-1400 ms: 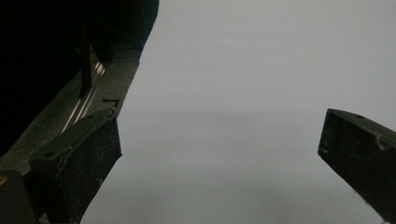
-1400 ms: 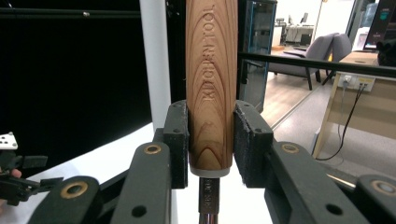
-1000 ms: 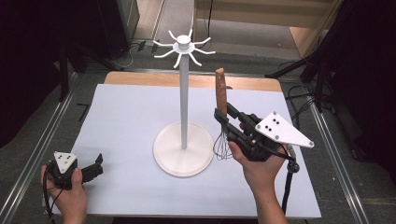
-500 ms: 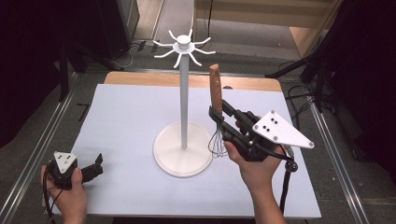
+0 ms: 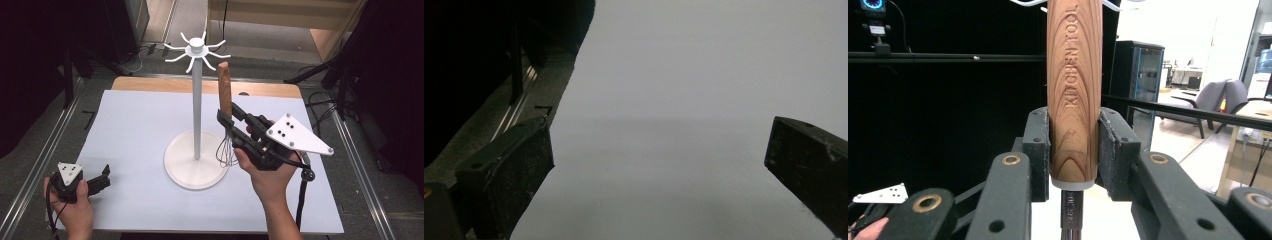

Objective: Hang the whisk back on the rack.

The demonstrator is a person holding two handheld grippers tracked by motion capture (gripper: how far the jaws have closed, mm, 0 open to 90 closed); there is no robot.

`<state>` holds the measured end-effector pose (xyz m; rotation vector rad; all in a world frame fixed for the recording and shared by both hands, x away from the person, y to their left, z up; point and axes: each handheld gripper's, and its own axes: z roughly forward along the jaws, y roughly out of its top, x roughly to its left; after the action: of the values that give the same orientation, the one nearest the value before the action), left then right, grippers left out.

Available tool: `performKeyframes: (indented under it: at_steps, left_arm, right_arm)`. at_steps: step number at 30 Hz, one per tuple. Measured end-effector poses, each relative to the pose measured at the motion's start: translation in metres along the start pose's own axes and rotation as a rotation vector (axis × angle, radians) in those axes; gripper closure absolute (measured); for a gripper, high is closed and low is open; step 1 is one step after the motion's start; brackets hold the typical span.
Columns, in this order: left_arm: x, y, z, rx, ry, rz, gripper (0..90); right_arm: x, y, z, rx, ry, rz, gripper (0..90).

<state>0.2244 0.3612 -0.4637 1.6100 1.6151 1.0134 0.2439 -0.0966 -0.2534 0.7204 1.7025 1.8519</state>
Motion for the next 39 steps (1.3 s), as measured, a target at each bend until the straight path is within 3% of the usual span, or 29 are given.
performKeyframes:
  at_steps: [39]
  left_arm:
    - [0.001, 0.0, 0.0, -0.003, -0.006, -0.008, 0.2]
  right_arm:
    - [0.003, -0.008, 0.023, 0.027, 0.005, 0.031, 70.4]
